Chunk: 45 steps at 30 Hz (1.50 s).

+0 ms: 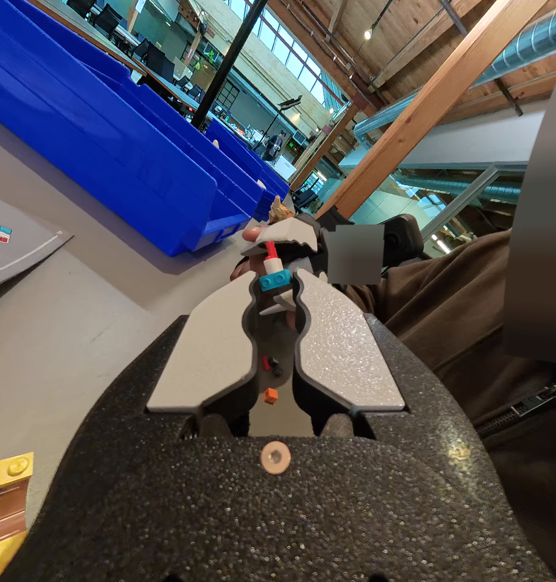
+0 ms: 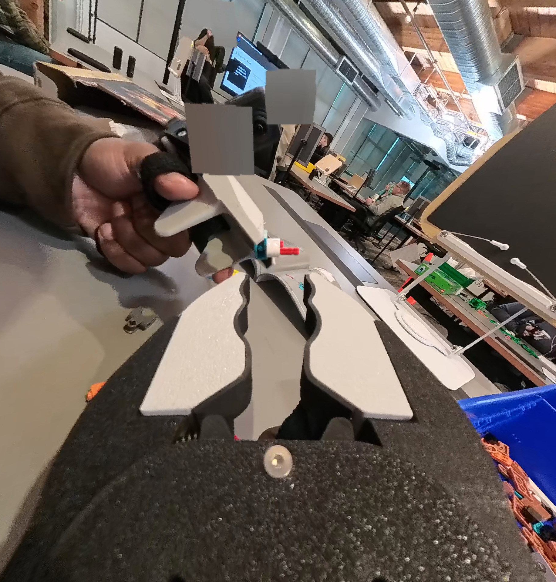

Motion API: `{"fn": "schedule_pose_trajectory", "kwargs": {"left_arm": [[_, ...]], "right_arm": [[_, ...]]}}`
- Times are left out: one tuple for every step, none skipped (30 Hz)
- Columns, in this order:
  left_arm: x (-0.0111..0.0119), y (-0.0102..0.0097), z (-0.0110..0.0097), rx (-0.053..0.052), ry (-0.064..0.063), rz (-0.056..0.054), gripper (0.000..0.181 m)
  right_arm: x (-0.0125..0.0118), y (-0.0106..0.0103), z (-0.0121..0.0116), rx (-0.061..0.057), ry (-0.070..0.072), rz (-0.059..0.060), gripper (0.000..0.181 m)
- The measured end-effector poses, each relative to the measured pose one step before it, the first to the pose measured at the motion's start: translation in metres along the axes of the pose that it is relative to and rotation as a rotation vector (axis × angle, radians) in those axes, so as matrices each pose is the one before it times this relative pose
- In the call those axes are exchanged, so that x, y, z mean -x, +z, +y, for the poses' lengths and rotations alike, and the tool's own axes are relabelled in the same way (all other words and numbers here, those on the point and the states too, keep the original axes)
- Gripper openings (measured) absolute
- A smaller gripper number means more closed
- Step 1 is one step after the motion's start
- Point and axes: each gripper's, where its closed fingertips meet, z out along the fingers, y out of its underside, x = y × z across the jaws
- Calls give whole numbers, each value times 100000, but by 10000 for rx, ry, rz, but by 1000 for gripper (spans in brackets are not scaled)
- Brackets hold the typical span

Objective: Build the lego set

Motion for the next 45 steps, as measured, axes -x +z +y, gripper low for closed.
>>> {"fn": "schedule_pose_trajectory", "kwargs": {"left_arm": [[29,-124,-208,-125,-183,59,19],[12,-117,-203,-130,-209,75,19],[30,-115,-204,-137,-221,63,19],[35,-96,-173,-134,-217,67,19],[5,-81,-149,-123,-233,91,19],[-26,-68,-154,-130,-265,120,19],[17,-83,-207,-171,-311,100,19],[52,-89,-296,-247,-401,89,19],[31,-122,-376,-327,-542,129,19],[27,-137,-483,-423,-663,162,19],[30,-173,-517,-460,-703,162,19],[43,-185,-485,-432,-625,135,19],[17,-171,-407,-370,-437,88,19],[45,-140,-314,-286,-240,-5,19],[62,-101,-207,-188,-131,-53,19],[7,-89,-140,-138,-112,-30,19],[-56,-69,-135,-133,-120,14,19],[-65,-75,-139,-125,-114,18,19],[-46,-62,-99,-87,-69,-2,19],[-32,-56,-80,-52,-11,-25,19],[-19,-64,-92,-45,11,-29,19],[-55,-73,-114,-59,-3,3,19],[-73,-57,-110,-50,-24,22,19],[-80,-47,-96,-34,-22,27,19],[-71,-30,-72,-34,-3,14,19],[-41,-20,-51,-20,21,-7,19],[-33,-7,2,16,64,-11,19],[-40,24,82,92,178,-32,19],[-14,52,214,223,408,-98,19],[29,121,420,420,733,-234,19],[242,149,639,654,1028,-463,19],[454,132,771,804,1304,-679,19],[555,89,782,843,1556,-817,19],[597,52,803,856,1669,-879,19],[557,69,928,917,1639,-827,19],[374,119,1002,907,1436,-671,20],[97,155,923,798,1144,-447,20],[-144,187,730,615,835,-245,20],[-259,192,503,434,543,-109,20],[-241,192,410,339,359,-60,20],[-195,198,421,314,281,-31,20],[-175,184,479,325,224,16,20],[-131,205,541,347,164,28,20],[46,176,403,241,99,-67,20],[45,137,285,143,49,-53,20]], "right_arm": [[-42,-18,-5,0,13,15,32],[-39,-10,0,10,-1,15,32],[-6,-10,19,18,-10,6,32],[25,-7,5,9,-20,-5,32],[27,-4,0,9,-30,-5,32],[34,-2,6,10,-33,-3,31],[44,15,4,17,-28,-9,31],[34,15,31,27,-24,-4,31],[28,24,60,37,-24,-6,31],[15,22,63,36,-18,2,31],[10,19,31,22,-6,0,31],[14,11,27,12,4,-9,30],[14,14,22,12,1,-5,30],[9,10,37,17,-4,1,30],[14,20,29,17,-2,-8,30],[37,39,50,22,2,-13,30],[10,31,55,26,3,-9,30],[17,25,47,24,4,-5,30],[2,23,51,20,8,-4,29],[-12,24,30,13,17,-2,29],[-10,14,40,11,25,0,29],[-26,22,24,12,25,2,29],[-26,5,26,8,19,7,29],[-33,8,12,4,15,7,29],[-9,7,23,9,15,-2,29],[5,12,25,12,7,0,29],[-9,-4,7,5,-4,5,29],[2,-9,-2,3,-5,4,29],[-9,-10,0,0,-4,6,29],[-30,-13,-4,0,-2,13,29],[-44,-25,-11,-1,-1,17,29],[-35,-27,-7,2,5,13,29],[-48,-32,3,6,10,19,29],[-47,-35,8,10,8,18,29],[-22,-30,-2,10,2,8,29],[-1,-24,-3,9,-7,3,29],[12,-28,-14,5,-14,-2,28],[43,-15,-10,8,-16,-13,28],[46,-1,1,20,-22,-15,28],[54,7,24,30,-36,-11,28],[37,9,49,39,-42,-6,28],[43,16,54,42,-34,-8,28],[21,25,65,46,-20,-10,28],[23,19,74,49,-8,-12,28],[18,27,79,49,-1,-12,28]]}}
